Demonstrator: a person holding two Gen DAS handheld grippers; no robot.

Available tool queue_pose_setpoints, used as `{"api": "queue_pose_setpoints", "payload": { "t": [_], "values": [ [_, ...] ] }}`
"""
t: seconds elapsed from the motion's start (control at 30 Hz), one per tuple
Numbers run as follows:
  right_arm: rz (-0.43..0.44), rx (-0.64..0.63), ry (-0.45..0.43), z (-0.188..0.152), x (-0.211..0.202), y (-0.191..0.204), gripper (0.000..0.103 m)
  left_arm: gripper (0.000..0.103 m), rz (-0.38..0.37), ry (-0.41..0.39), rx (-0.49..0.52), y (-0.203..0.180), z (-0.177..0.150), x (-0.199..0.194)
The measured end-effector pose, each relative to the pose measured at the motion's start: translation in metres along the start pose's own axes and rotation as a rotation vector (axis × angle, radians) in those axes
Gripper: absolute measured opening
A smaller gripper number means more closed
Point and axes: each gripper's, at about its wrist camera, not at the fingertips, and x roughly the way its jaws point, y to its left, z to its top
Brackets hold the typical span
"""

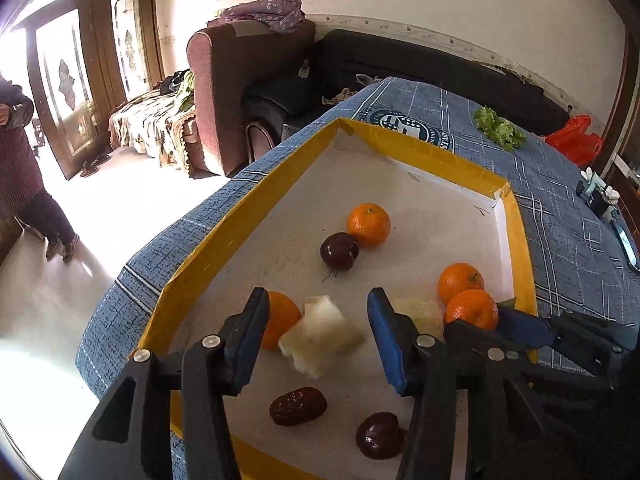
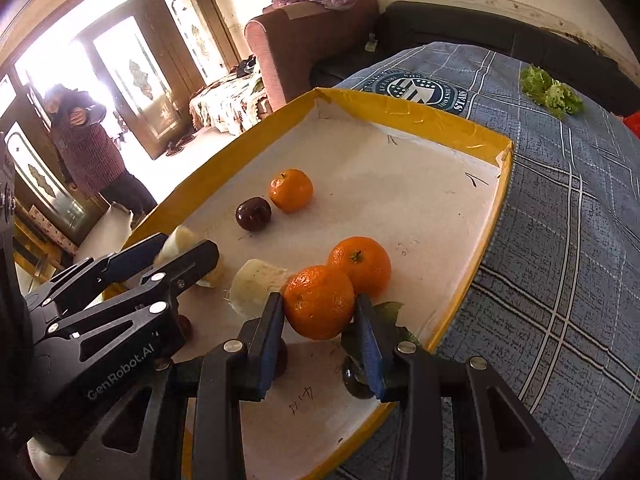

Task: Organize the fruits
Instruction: 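Open both tools to release the yam chunk and mandarin into the tray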

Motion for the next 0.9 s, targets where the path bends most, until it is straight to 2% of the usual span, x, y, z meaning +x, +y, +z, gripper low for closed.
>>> {"api": "queue_pose_setpoints", "payload": {
  "t": [0.3,0.53,0.67,0.9],
  "values": [
    [0.010,-0.020,-0.042,-0.009,-0.022,0.009,0.042,0.068,0.007,-0.038,-0.054,0.014,-0.006,-0.032],
    [-0.015,-0.015,-0.094,-0.022,-0.051,0.010,0.047,0.077,0.083,-0.104,-0.062,0.014,-0.016,-0.064],
    [-0.032,-0.005,-0.138,-0.029,-0.069,0.006,0.053,0.082,0.112,-0.137,-0.069,0.008,-0.019,-0.081],
    [-0.062,0.011,-0.192,-0.048,-0.096,0.001,0.054,0.092,0.182,-0.241,-0.104,0.001,-0.024,-0.122]
  ]
}}
